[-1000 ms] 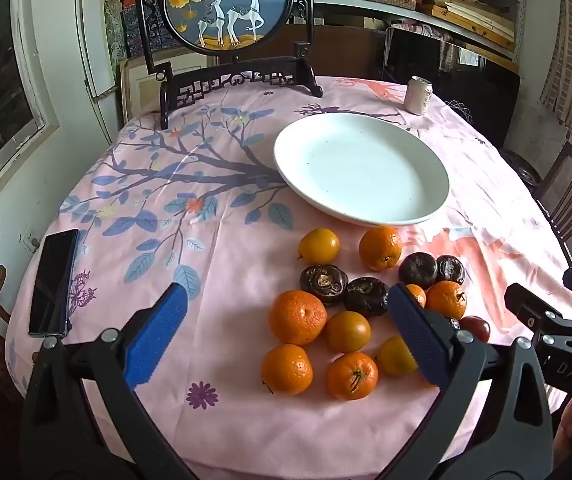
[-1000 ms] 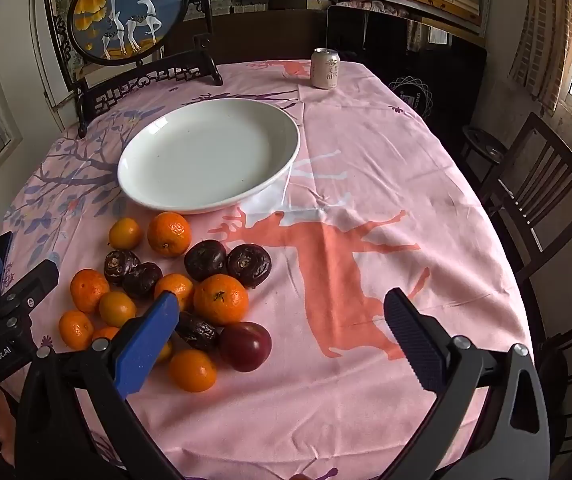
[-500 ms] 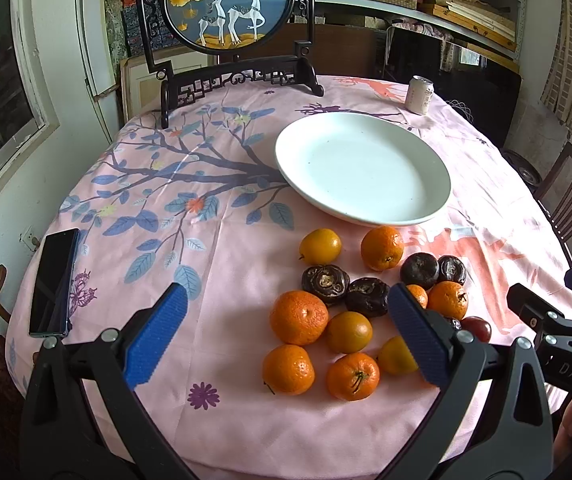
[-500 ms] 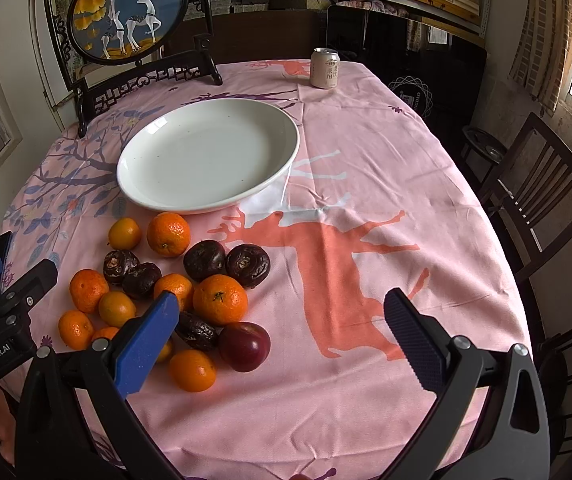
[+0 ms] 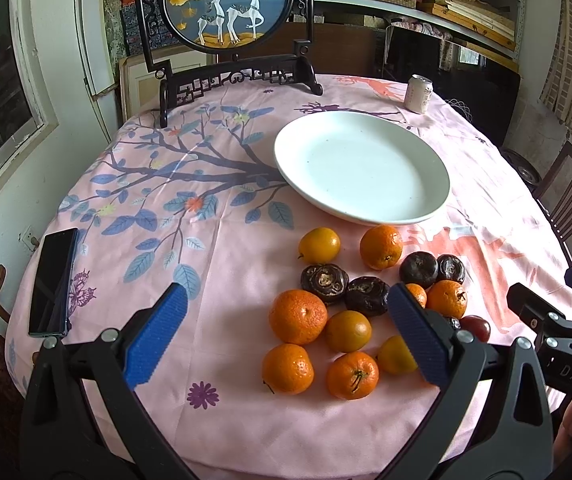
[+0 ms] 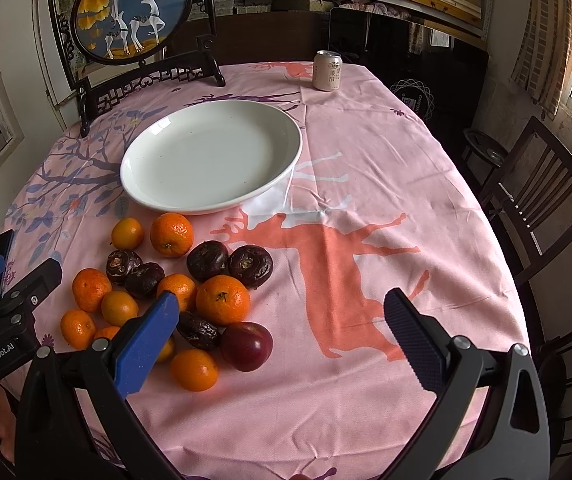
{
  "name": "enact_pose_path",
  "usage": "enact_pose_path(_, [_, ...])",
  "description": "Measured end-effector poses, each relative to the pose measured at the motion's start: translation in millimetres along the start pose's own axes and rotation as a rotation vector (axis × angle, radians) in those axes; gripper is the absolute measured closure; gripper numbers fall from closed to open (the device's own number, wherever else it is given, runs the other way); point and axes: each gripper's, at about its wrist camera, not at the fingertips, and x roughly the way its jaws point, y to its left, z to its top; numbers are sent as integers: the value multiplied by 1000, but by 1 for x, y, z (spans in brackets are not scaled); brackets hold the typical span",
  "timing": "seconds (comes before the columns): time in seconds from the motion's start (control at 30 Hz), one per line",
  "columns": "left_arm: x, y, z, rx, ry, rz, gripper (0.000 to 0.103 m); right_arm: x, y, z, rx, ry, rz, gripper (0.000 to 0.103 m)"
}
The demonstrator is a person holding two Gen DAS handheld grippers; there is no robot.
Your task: Organize fruits
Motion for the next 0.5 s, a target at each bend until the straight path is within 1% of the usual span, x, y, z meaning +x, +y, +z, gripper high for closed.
enact_pose_path(0.5, [0,0,0,-4,4,0,2,0,3,-1,-4,1,0,1])
